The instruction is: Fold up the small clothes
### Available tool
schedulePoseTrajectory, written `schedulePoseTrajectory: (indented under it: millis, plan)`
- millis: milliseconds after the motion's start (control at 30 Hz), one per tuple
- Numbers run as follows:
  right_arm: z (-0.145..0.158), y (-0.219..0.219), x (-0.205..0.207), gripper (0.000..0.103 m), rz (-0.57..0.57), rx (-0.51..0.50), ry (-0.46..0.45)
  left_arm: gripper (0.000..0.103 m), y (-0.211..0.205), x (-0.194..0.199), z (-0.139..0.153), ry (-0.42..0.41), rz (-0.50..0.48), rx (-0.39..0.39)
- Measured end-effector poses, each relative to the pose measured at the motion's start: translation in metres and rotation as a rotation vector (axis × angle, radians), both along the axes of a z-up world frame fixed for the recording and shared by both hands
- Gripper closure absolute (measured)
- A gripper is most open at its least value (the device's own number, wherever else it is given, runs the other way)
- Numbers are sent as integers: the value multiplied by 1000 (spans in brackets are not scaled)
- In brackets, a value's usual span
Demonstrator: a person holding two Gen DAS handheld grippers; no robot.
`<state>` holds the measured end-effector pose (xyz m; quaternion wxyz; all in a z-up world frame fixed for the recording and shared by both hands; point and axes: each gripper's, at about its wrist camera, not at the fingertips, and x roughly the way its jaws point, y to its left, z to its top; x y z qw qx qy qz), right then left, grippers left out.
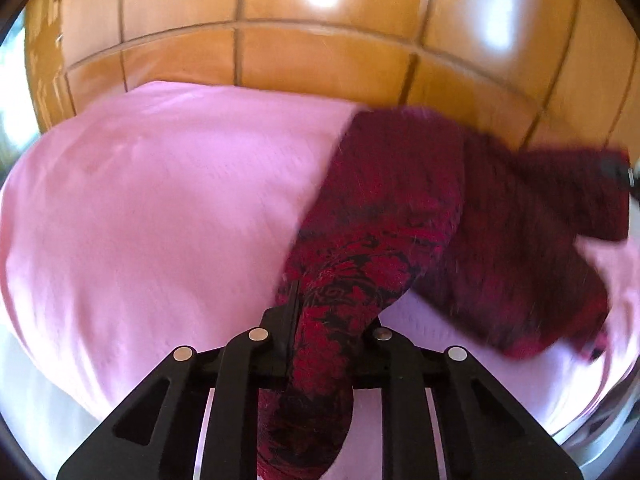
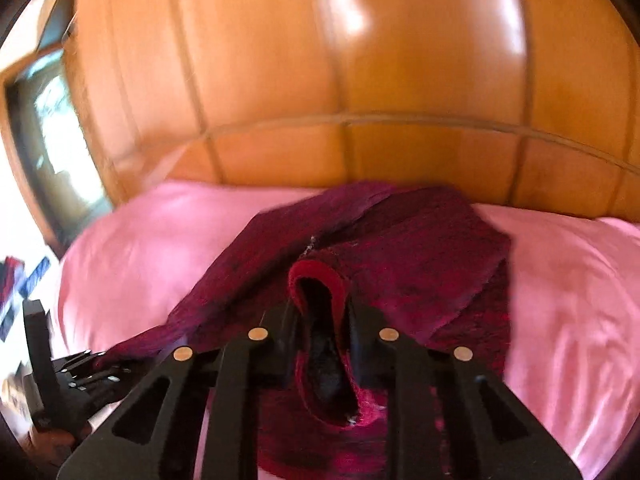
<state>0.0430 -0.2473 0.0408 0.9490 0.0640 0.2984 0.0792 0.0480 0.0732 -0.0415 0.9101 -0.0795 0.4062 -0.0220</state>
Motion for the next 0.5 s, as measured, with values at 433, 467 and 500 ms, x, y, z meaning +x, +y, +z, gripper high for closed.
schedulePoseTrajectory:
  millis: [433, 467, 500]
  plan:
    - [-26, -247, 58, 102, -690, -51, 122, 88, 127, 133, 48, -55, 289, -64]
    - [-31, -260, 58, 102, -724, -44, 139, 88, 137, 147, 48, -43, 311, -63]
    - [-35, -273, 63, 102, -759, -42, 155, 88, 144, 165, 48, -35, 347, -45]
